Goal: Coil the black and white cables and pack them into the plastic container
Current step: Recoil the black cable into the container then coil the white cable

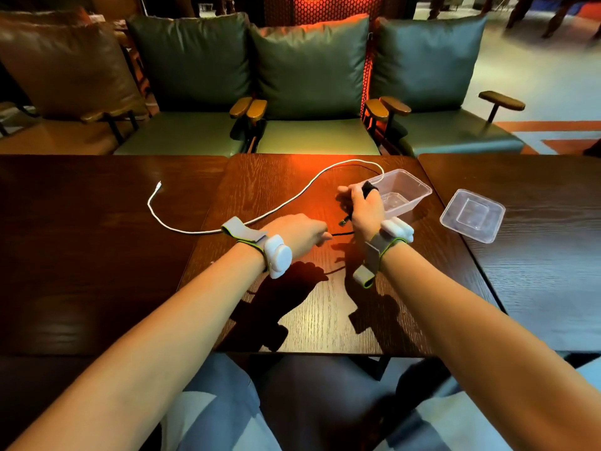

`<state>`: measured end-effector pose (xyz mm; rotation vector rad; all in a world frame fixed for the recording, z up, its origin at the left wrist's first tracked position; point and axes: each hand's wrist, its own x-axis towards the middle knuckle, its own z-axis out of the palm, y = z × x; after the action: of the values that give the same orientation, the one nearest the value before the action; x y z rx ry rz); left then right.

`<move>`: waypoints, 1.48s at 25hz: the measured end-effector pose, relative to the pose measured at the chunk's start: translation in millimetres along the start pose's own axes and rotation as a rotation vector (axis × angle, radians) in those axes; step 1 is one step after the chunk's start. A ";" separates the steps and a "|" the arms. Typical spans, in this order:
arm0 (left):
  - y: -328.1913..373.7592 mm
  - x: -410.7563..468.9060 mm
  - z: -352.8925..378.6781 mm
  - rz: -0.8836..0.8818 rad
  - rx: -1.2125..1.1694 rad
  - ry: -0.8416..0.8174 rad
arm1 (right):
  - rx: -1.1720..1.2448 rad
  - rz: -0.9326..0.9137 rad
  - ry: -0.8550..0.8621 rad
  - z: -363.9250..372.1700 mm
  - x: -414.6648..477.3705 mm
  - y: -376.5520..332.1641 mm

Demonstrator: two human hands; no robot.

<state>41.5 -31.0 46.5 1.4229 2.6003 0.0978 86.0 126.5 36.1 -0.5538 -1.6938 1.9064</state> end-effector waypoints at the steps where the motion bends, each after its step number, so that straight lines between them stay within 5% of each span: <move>1: -4.3 0.8 -7.0 0.009 0.044 0.031 | -0.252 -0.049 -0.047 -6.1 0.1 5.1; 4: -14.0 6.3 -23.0 0.049 0.163 0.138 | -0.582 0.061 -0.343 -15.9 -13.7 12.4; 7: -18.9 6.7 -29.6 0.048 0.214 0.189 | -0.260 0.426 -0.579 -12.2 -32.3 3.2; 12: -15.8 -3.3 -2.8 -0.018 -0.400 0.373 | 0.339 0.698 -0.868 -7.8 -38.9 -26.0; 17: -6.6 4.0 12.8 -0.291 -0.489 0.209 | 0.934 0.671 -0.715 8.9 -49.4 -28.5; 20: 1.3 5.0 14.4 -0.085 -0.376 0.205 | 1.089 0.562 -0.463 15.2 -43.6 -29.7; 22: 4.9 -3.8 12.5 0.014 -0.322 0.143 | 0.937 0.454 -0.301 23.0 -35.1 -30.9; 26: -0.2 -7.0 4.1 0.106 -0.077 0.109 | 0.249 0.241 -0.048 32.4 -24.8 -19.8; 28: -1.1 -3.9 -5.9 0.116 0.078 0.080 | -0.162 0.217 -0.113 31.5 -24.5 -14.9; 31: -4.8 -4.6 -15.6 0.243 0.191 0.227 | -0.685 0.184 -0.442 25.0 -30.8 -15.3; 34: -11.6 -6.7 -7.4 0.390 0.104 0.459 | -0.562 0.334 -0.549 13.3 -38.7 -19.3; 37: -11.0 -6.9 10.0 0.332 -0.098 0.617 | -0.558 0.398 -0.590 13.5 -39.9 -25.4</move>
<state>37.9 -43.0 36.0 2.0271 2.6969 0.8139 111.6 93.1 61.4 -0.5998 -2.7121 1.9741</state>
